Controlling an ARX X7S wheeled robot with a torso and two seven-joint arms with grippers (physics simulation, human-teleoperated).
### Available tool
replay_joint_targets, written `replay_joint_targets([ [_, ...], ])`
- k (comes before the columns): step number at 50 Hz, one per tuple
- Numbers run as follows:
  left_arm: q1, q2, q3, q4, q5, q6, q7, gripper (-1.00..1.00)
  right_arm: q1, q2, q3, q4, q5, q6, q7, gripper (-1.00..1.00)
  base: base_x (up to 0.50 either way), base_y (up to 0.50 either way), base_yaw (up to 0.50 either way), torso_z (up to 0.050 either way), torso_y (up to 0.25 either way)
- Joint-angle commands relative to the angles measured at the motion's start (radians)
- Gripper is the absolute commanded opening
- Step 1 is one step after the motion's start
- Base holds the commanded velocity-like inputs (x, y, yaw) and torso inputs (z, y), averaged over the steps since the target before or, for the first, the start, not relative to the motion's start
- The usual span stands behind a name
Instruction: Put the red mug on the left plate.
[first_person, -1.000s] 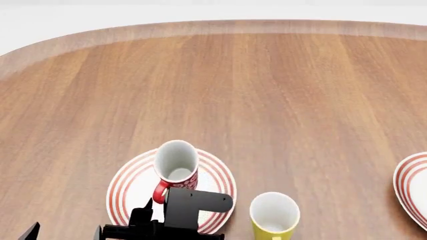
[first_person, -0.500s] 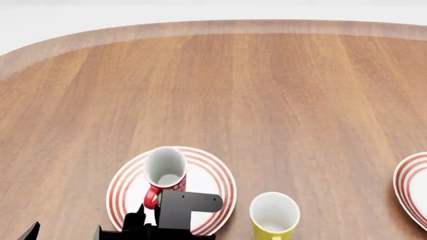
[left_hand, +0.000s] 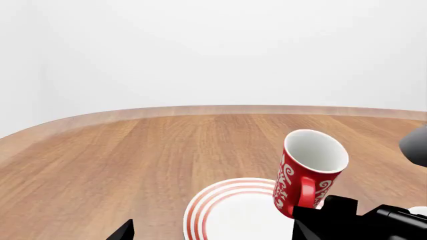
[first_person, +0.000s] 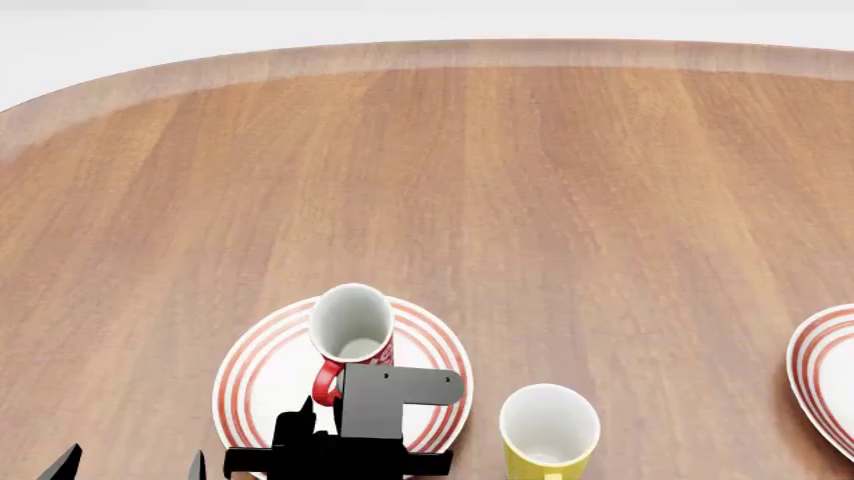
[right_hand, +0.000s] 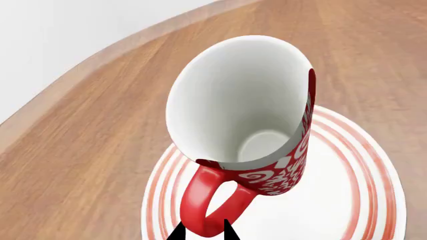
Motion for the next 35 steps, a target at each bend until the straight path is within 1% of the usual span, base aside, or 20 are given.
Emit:
replay_joint_targets([
  [1, 0.000, -0.003, 0.003, 0.001, -0.002, 0.002, -0.003, 1.00, 0.026, -0.002, -0.020, 0.029, 0.035, 0.048, -0.060, -1.00, 0.00, 0.00, 0.00, 0.000, 0.000],
  [9, -0.006, -0.002, 0.007, -0.004, -0.001, 0.000, -0.005, 1.00, 0.030, -0.002, -0.024, 0.057, 0.062, 0.083, -0.098, -1.00, 0.00, 0.00, 0.00, 0.000, 0.000],
  [25, -0.004, -0.008, 0.009, -0.003, -0.005, 0.003, -0.008, 1.00, 0.033, -0.002, -0.025, 0.079, 0.080, 0.110, -0.111, -1.00, 0.00, 0.00, 0.00, 0.000, 0.001],
  [35, -0.005, -0.010, 0.011, -0.002, -0.008, 0.003, -0.010, 1.00, 0.049, -0.002, -0.027, 0.096, 0.110, 0.162, -0.145, -1.00, 0.00, 0.00, 0.00, 0.000, 0.000],
])
